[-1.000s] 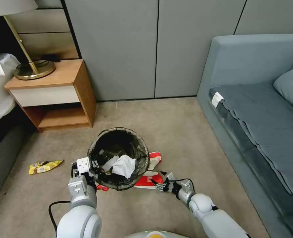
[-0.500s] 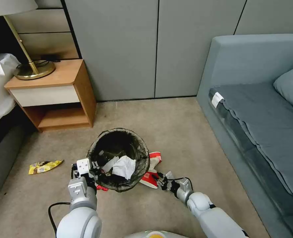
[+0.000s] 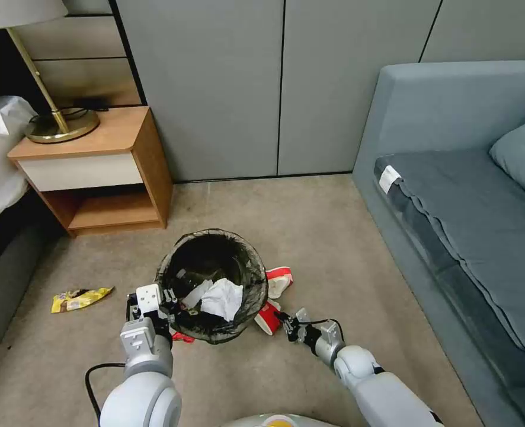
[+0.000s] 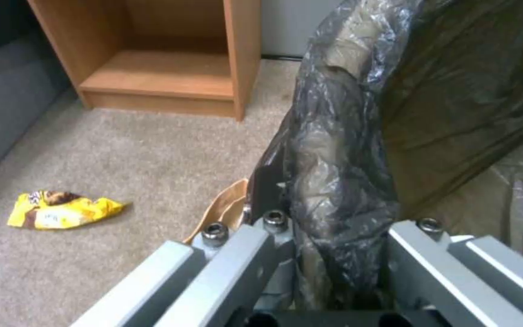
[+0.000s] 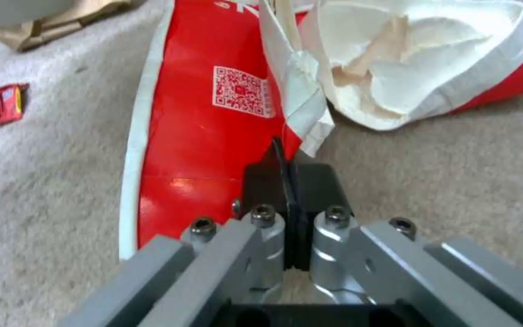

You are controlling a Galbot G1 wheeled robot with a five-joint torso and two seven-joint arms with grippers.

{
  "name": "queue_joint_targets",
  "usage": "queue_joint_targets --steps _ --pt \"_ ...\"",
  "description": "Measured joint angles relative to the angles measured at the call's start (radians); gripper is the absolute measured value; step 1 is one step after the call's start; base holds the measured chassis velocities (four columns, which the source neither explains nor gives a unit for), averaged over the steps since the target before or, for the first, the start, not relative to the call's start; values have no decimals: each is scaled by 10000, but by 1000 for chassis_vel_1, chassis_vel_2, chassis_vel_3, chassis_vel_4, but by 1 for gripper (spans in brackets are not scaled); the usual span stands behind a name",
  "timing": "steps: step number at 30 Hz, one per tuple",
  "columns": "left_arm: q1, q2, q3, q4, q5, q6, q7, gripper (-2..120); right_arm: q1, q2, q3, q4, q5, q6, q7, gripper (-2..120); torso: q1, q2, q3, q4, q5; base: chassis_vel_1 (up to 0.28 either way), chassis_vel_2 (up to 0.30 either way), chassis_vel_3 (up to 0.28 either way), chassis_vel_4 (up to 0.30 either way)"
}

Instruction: Pick up the trash bin, then pick up the garbage from the floor and place it into the trash bin.

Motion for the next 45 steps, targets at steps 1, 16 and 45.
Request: queue_joint_targets --steps 1,16,45 --pt "-11 1 19 0 0 0 0 0 -47 0 34 61 22 63 69 0 0 0 0 0 0 0 0 0 0" --pt "-173 140 -84 69 -192 17 -8 0 -1470 -280 752 3498 -186 1206 1412 0 0 0 0 0 0 0 0 0 0" --pt "-29 232 209 77 -1 14 -11 0 -3589 -967 2454 10530 1285 1492 1570 0 0 0 -1 1 -1 0 0 0 0"
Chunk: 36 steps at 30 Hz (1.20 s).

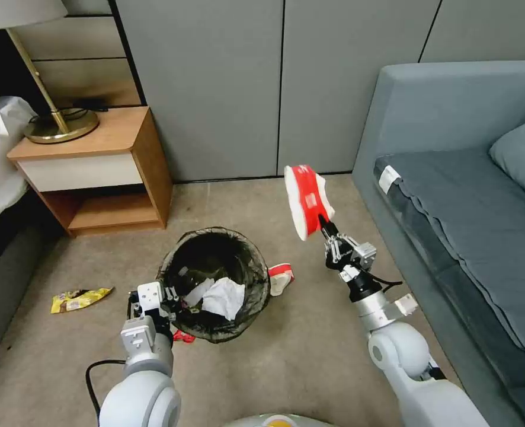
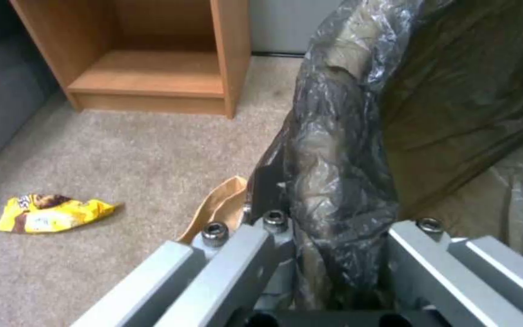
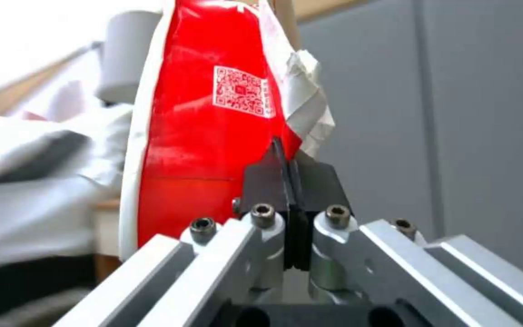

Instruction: Pick up the trash bin, then pick up the garbage from the floor and place it into the trash bin.

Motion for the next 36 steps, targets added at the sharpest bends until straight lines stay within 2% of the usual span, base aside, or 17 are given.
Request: queue_joint_targets --steps 4,6,7,13,26,32,36 --pt "-48 -7 58 39 27 4 5 0 -276 -74 -698 682 -487 -92 -25 0 0 0 0 -2 0 0 0 0 0" --pt "-48 -4 77 73 52 6 7 0 -462 -291 -1404 705 -1031 -91 -55 0 0 0 0 -1 0 0 0 0 0" --pt "-48 -4 77 73 52 6 7 0 -462 -291 -1404 705 -1031 -91 -55 0 0 0 0 -1 0 0 0 0 0" --pt "-55 -12 174 101 142 6 18 0 -610 -261 -2710 -224 -2156 23 -48 0 -1 0 0 -1 2 0 0 0 0" --pt "6 -42 185 8 195 -3 30 0 -467 -16 -2753 -1568 -2266 220 26 0 0 0 0 -1 2 0 0 0 0" --pt "13 -96 246 -4 251 -30 37 0 -194 140 -2704 -2094 -2508 122 490 0 0 0 0 -1 2 0 0 0 0" --pt "39 -110 261 -35 270 -39 43 0 -70 163 -2598 -2268 -2567 43 596 8 -1 0 0 -1 2 0 0 0 0"
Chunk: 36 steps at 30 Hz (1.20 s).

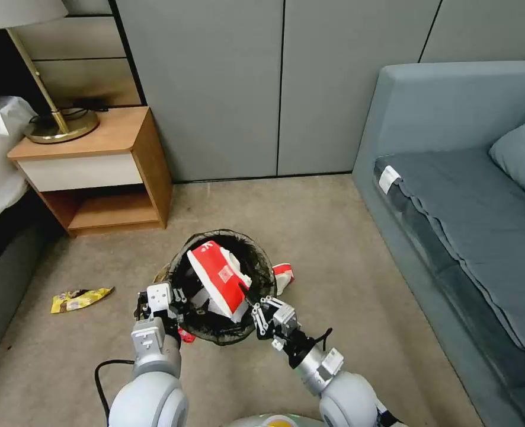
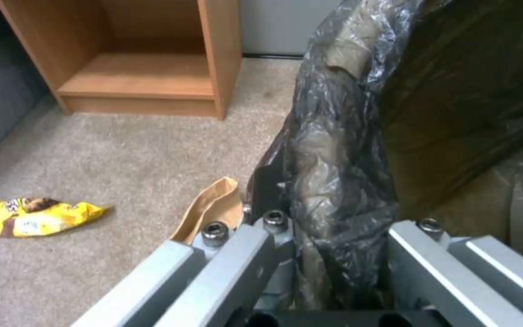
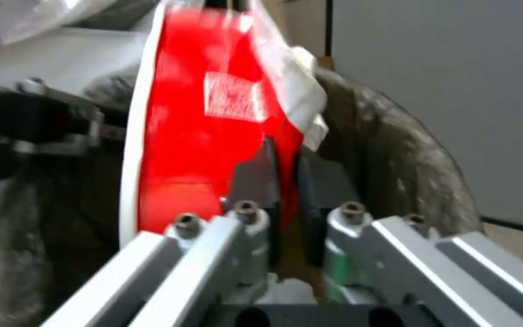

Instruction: Pick up the trash bin, then pick up the garbage from the floor and place it into the trash bin.

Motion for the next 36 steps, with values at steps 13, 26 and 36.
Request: queue_joint_targets --steps 13,26,36 --pt "-19 17 -29 -44 -22 -8 6 0 -90 -19 29 149 -121 -66 115 57 1 0 0 0 0 0 0 0 0" --pt "-63 42 -51 50 -43 -1 7 0 -362 -17 115 1154 -525 85 203 99 1 0 0 0 0 0 0 0 0" --pt "-211 110 -218 472 -46 -1 15 0 -1005 184 912 4100 -1282 104 1489 100 0 0 0 1 -2 0 0 0 0"
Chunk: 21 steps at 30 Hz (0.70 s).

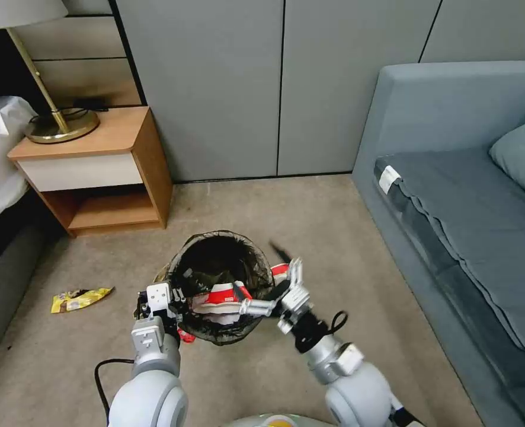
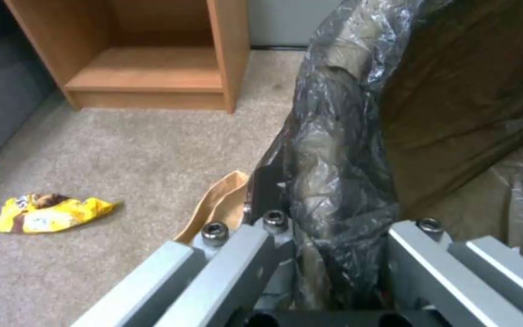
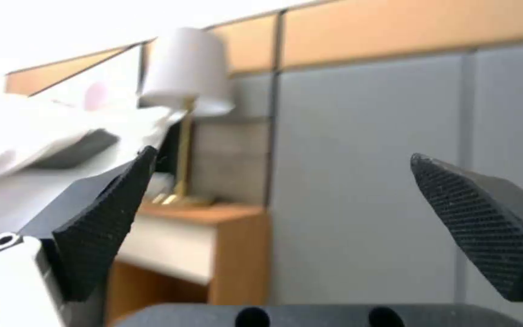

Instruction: Pick up the trash bin, then pick up the garbage from the floor and place it into the trash bin.

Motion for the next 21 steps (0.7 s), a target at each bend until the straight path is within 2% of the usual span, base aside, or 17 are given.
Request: queue_joint_targets --steps 3,8,21 --pt "-45 47 -155 78 -77 1 -3 0 -777 231 543 626 -186 27 689 100 0 0 0 -3 1 0 0 0 0" --pt "-117 114 -302 25 -237 16 -5 0 -1745 391 989 694 350 29 1032 100 0 0 0 -3 1 0 0 0 0" --pt "-197 171 -641 -120 -514 59 -45 0 -1876 302 1605 -123 898 218 1152 100 0 0 0 -1 2 0 0 0 0"
